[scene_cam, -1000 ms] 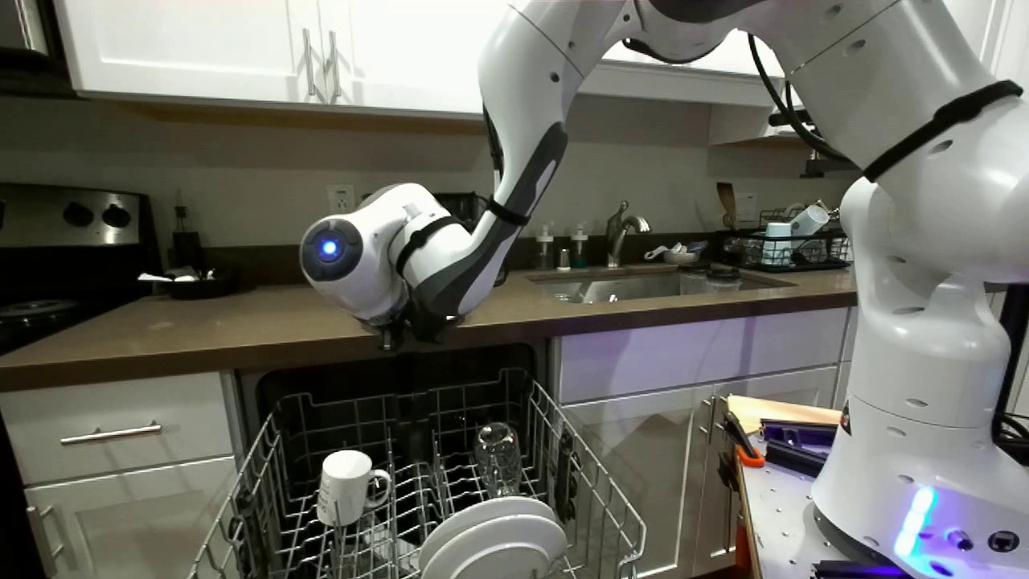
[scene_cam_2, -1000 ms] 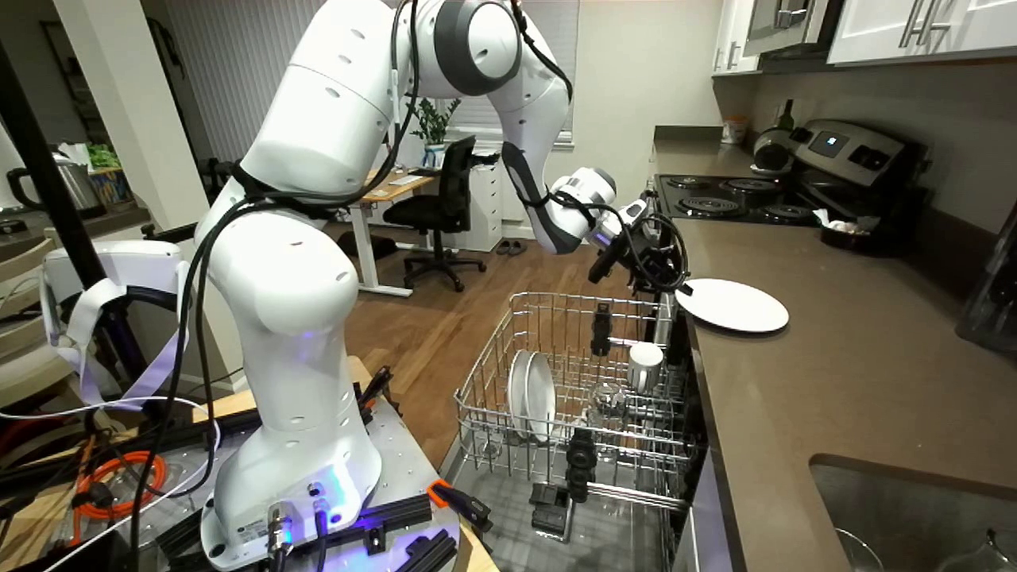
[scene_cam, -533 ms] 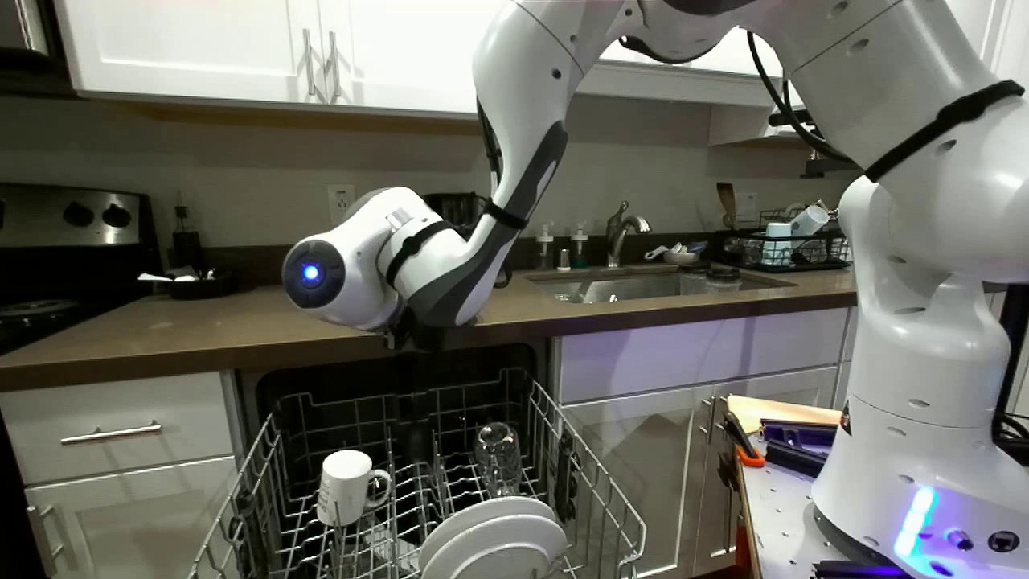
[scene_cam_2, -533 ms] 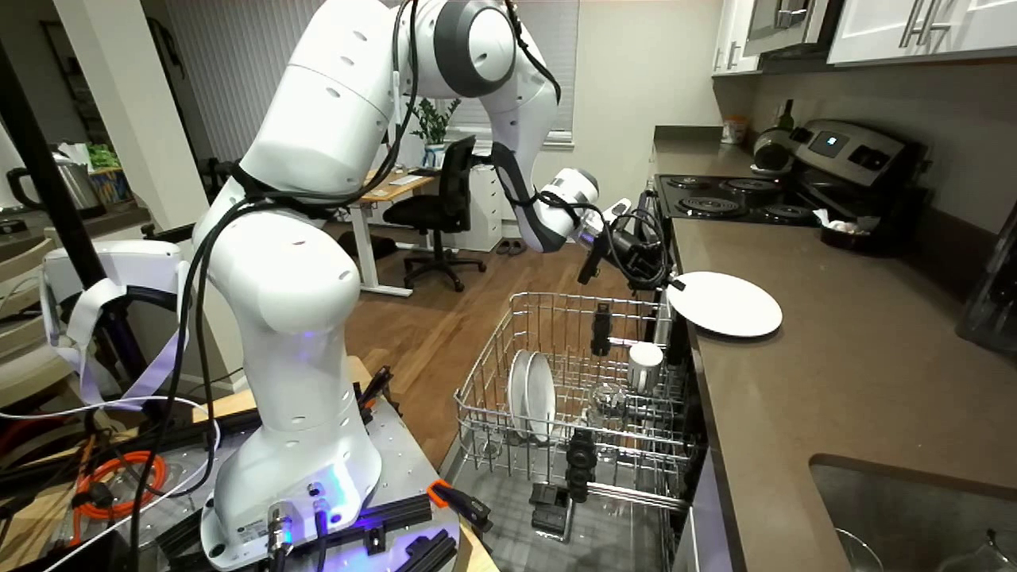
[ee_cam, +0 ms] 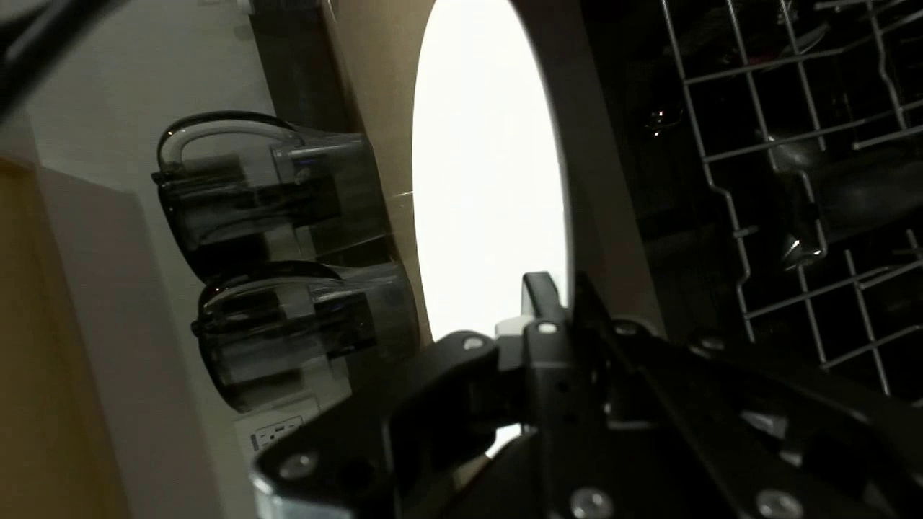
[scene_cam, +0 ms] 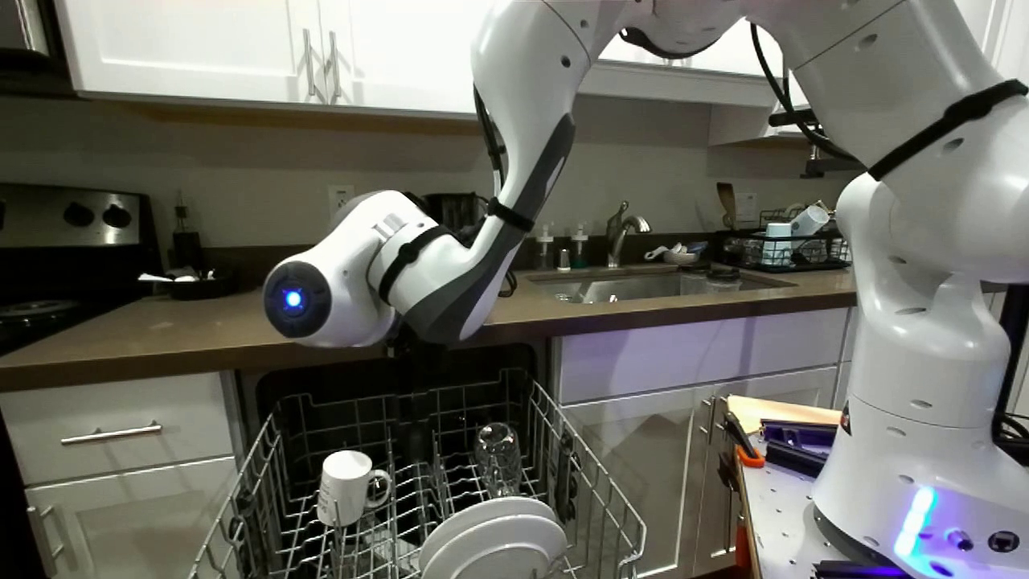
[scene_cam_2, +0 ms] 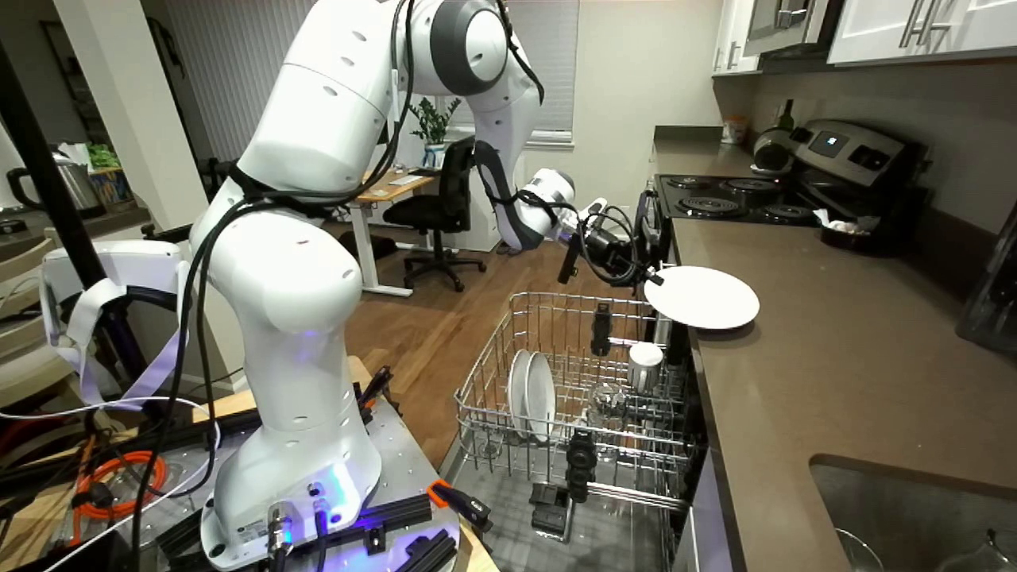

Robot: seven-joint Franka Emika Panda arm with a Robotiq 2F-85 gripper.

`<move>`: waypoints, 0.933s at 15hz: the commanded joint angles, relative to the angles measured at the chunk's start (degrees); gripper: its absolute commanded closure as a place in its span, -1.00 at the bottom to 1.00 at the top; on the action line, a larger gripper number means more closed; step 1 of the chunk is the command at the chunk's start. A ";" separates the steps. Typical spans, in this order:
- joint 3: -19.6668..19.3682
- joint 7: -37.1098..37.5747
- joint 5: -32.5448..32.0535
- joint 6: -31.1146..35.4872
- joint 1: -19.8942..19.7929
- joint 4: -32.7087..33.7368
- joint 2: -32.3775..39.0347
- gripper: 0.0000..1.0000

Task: Put the plate in the dishwasher

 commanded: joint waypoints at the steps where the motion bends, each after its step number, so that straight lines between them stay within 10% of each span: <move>1: 1.68 1.58 -0.35 -4.27 0.92 -3.50 -3.81 0.88; 14: 7.26 -0.13 3.46 -4.21 1.12 -12.52 -12.98 0.88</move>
